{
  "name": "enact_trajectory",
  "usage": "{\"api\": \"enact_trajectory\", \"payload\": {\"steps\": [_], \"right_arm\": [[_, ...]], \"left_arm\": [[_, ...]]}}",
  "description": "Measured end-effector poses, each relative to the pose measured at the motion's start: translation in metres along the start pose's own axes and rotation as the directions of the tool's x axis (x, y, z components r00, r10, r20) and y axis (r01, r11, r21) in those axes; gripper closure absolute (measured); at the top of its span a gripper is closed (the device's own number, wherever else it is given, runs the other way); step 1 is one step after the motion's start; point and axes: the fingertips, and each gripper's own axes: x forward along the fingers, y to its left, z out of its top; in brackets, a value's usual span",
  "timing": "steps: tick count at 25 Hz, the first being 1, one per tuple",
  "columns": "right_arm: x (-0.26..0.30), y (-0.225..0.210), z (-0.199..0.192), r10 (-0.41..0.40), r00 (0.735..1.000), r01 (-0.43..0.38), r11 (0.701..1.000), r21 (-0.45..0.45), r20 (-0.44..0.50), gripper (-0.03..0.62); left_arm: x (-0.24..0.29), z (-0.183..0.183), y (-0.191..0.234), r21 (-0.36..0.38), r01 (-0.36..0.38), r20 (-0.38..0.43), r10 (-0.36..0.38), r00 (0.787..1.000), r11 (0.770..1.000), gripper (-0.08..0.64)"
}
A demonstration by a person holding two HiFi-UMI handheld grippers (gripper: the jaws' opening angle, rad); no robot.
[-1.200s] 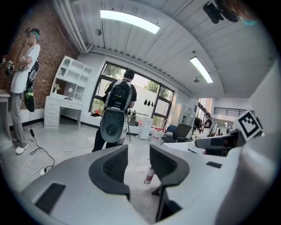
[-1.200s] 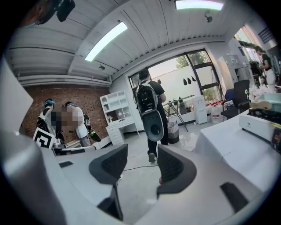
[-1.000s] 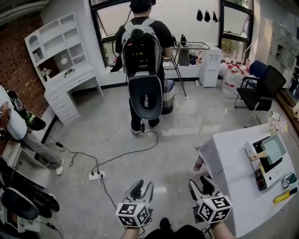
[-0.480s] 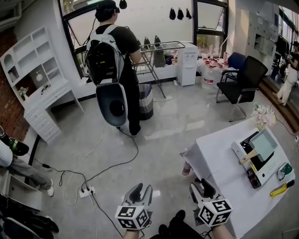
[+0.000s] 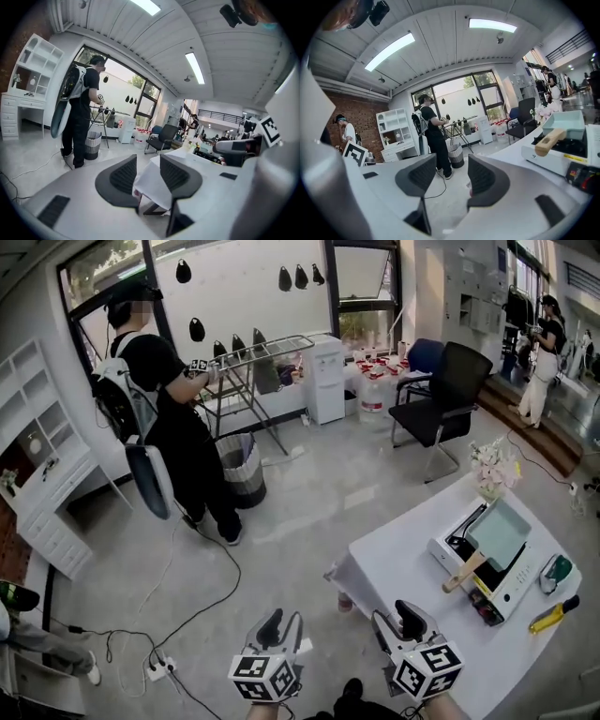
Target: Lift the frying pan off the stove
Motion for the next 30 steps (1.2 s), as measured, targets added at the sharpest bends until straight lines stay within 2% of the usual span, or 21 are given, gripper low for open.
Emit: {"api": "enact_trajectory", "payload": {"steps": [3,9,13,17,20,22,27,30], "right_arm": [[-0.003,-0.023,0.018,-0.021,0.999,0.021,1.0,0.017,0.03,0.393],[-0.026,-0.07,0.045,-0.115,0.988,0.111,0.993,0.048,0.099,0.394],[-0.049,-0.098,0.051,-0.18,0.972,0.17,0.983,0.074,0.152,0.396],[-0.068,-0.129,0.052,-0.265,0.943,0.243,0.962,0.127,0.202,0.397],[-0.078,-0.15,0.051,-0.342,0.917,0.315,0.937,0.154,0.206,0.399],[-0.085,-0.165,0.052,-0.397,0.894,0.364,0.914,0.181,0.208,0.399],[-0.089,-0.199,0.051,-0.523,0.825,0.471,0.845,0.253,0.215,0.4],[-0.094,-0.216,0.045,-0.598,0.775,0.529,0.79,0.309,0.202,0.4]], "left_arm": [[0.029,0.01,-0.016,0.019,0.034,-0.002,-0.034,0.999,0.999,0.43],[0.082,0.024,-0.061,0.072,0.142,-0.02,-0.141,0.99,0.987,0.43],[0.117,0.026,-0.095,0.103,0.228,-0.048,-0.224,0.973,0.968,0.43],[0.155,0.022,-0.129,0.134,0.322,-0.086,-0.312,0.946,0.937,0.43],[0.18,0.018,-0.153,0.149,0.393,-0.127,-0.376,0.918,0.907,0.43],[0.196,0.018,-0.171,0.156,0.448,-0.155,-0.426,0.891,0.881,0.43],[0.242,0.016,-0.204,0.158,0.564,-0.216,-0.529,0.821,0.811,0.43],[0.264,0.01,-0.226,0.154,0.632,-0.261,-0.586,0.767,0.759,0.43]]}}
